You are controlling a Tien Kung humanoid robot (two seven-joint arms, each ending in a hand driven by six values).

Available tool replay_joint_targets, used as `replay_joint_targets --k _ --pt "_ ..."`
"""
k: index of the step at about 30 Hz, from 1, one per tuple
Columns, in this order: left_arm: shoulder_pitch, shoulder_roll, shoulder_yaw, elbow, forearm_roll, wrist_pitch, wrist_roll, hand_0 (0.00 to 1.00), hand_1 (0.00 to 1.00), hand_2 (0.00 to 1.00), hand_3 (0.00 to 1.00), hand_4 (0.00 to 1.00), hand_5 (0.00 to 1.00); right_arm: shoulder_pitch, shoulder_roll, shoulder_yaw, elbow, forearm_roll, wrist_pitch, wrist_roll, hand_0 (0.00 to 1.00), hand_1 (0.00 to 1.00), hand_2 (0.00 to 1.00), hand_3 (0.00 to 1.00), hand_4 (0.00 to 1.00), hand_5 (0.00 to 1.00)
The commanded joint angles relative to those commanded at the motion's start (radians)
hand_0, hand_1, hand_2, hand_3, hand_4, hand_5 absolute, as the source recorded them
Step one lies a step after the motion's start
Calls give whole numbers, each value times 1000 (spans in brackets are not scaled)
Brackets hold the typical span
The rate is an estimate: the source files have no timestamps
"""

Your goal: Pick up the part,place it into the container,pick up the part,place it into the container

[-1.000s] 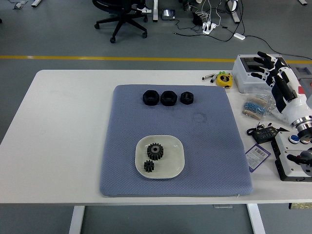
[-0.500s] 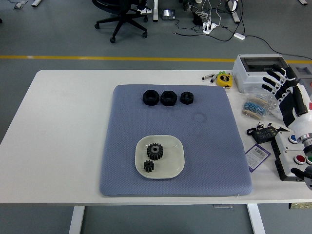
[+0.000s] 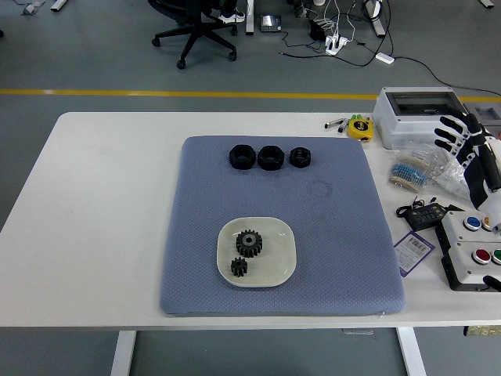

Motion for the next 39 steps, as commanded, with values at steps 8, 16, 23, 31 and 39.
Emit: replay_joint_targets --k 8,16,23,31,39 --pt "-3 1 8 0 -10 1 -3 697 685 666 564 648 589 -1 0 3 1 -2 1 -9 818 797 837 837 998 890" --pt "2 -1 32 3 -54 9 -12 697 678 665 564 649 590 -10 3 16 0 -9 -3 -23 811 792 835 836 998 890" --pt "0 -3 28 4 -52 9 -12 698 669 663 564 649 590 4 5 10 -1 -18 3 -33 806 787 833 833 998 882" --pt "-1 -5 23 7 -56 13 -12 699 665 664 564 648 588 7 8 9 -6 -23 0 -39 791 781 829 829 998 872" --pt "-5 -7 19 8 -55 15 -11 699 664 665 564 649 589 15 9 3 -7 -30 4 -46 789 780 828 826 998 872"
